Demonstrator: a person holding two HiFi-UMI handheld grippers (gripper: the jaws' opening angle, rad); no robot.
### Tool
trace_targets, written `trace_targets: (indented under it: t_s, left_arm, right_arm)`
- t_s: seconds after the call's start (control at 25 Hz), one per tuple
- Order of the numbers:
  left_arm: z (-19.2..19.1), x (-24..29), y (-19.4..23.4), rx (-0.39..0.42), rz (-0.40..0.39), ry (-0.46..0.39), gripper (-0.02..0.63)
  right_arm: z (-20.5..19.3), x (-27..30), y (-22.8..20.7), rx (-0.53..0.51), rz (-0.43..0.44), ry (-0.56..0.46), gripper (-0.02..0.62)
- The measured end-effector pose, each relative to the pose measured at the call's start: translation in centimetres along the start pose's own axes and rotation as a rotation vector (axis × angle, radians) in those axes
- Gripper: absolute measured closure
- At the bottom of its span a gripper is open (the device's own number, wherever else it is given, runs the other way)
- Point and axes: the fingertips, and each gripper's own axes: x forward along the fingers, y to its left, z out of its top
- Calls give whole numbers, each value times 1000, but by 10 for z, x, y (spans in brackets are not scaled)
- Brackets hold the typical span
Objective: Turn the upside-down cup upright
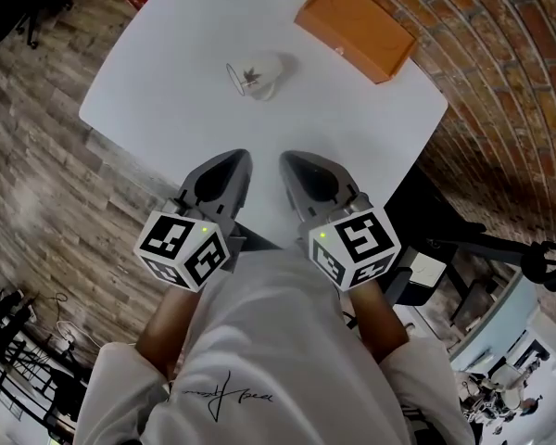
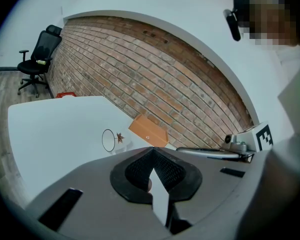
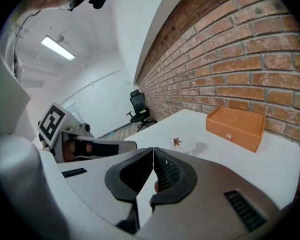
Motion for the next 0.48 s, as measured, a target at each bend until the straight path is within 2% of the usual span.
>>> trace_targets:
  t_s: [0.48]
  left_arm:
    - [7,20,30,-34,10,34,597]
  right_arm:
    - [2,33,-13,12,-14,36,574]
